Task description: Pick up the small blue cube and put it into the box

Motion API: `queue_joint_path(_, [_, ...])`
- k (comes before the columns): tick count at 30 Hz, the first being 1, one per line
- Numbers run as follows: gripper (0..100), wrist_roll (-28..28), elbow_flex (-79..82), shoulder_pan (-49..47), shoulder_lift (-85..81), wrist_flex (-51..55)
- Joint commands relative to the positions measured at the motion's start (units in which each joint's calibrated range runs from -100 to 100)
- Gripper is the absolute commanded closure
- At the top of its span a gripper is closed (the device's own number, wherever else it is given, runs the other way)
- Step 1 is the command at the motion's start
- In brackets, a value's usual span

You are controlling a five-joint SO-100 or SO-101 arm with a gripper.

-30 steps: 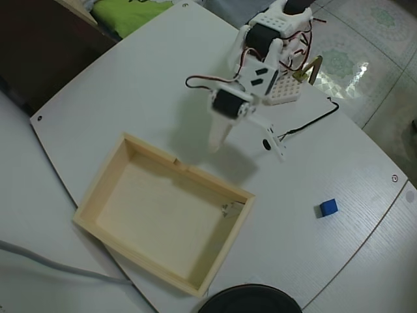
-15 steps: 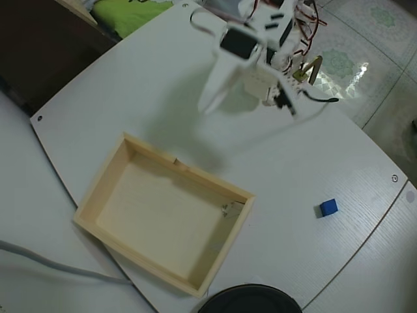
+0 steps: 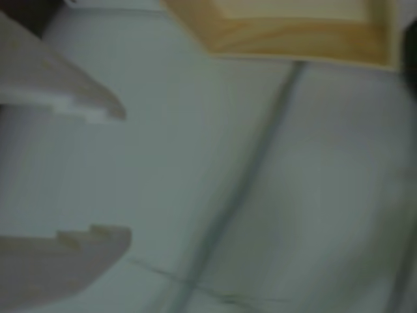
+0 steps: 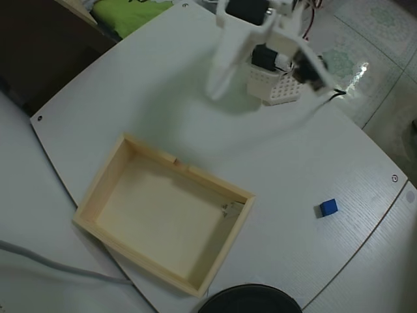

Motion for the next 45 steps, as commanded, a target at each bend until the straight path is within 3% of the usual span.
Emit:
queue_joint_path(1, [85, -0.1, -11.9, -6.3, 11.7, 4.5])
queue_joint_path(9, [84, -0.1, -27.5, -17.5, 29.3, 13.7])
queue_joint_path(19, [84, 0.3, -27.1, -29.8, 43.1, 20.3])
queue_joint_path(28, [84, 2.9, -19.8, -30.8, 53.4, 18.4])
queue_joint_path(45, [84, 3.0, -20.4, -32.6, 69.5, 6.3])
